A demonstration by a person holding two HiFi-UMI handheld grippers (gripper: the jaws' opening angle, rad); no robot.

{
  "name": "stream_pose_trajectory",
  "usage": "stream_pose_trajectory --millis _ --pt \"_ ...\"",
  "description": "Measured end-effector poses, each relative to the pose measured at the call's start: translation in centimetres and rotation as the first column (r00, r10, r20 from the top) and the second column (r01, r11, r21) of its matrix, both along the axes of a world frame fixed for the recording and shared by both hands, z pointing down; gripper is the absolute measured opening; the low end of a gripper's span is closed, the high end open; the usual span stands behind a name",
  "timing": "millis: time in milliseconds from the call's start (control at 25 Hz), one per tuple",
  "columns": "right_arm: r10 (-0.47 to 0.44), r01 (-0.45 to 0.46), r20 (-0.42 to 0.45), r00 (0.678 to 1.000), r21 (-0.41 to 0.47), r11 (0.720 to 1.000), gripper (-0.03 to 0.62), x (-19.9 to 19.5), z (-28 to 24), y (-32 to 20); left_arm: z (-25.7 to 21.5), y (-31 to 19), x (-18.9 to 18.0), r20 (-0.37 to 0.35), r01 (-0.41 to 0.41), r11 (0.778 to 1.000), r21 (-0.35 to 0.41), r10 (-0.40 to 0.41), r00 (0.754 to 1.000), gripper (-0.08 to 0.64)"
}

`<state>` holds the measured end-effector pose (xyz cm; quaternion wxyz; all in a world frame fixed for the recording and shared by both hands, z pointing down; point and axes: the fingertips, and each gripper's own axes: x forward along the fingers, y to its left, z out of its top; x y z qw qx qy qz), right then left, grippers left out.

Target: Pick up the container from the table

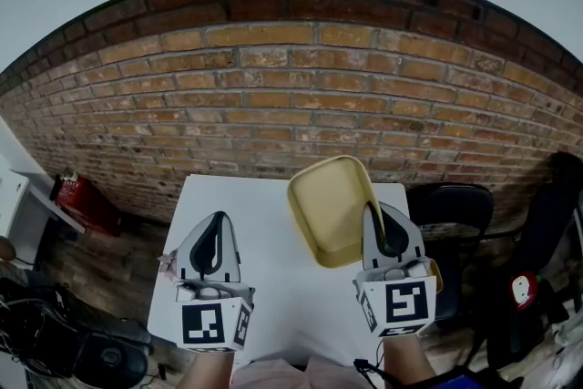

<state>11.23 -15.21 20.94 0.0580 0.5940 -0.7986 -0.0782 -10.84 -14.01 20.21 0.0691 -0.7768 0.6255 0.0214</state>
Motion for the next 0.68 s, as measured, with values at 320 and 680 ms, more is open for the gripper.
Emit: stream_pose_trajectory --millis 320,680 --pt "-0.002 0.002 0.002 1.0 -0.004 1.0 0.003 -0.06 0.16 -0.09 0.11 -0.14 0.09 0.0 -0.003 1.0 0.0 0.003 1.0 0.009" --pt "-0.003 0.003 0.001 1.0 -0.006 1.0 0.003 -0.07 0.23 -0.29 0.26 -0.34 0.21 -0.001 -0.004 1.0 -0.005 0.004 1.0 0.009"
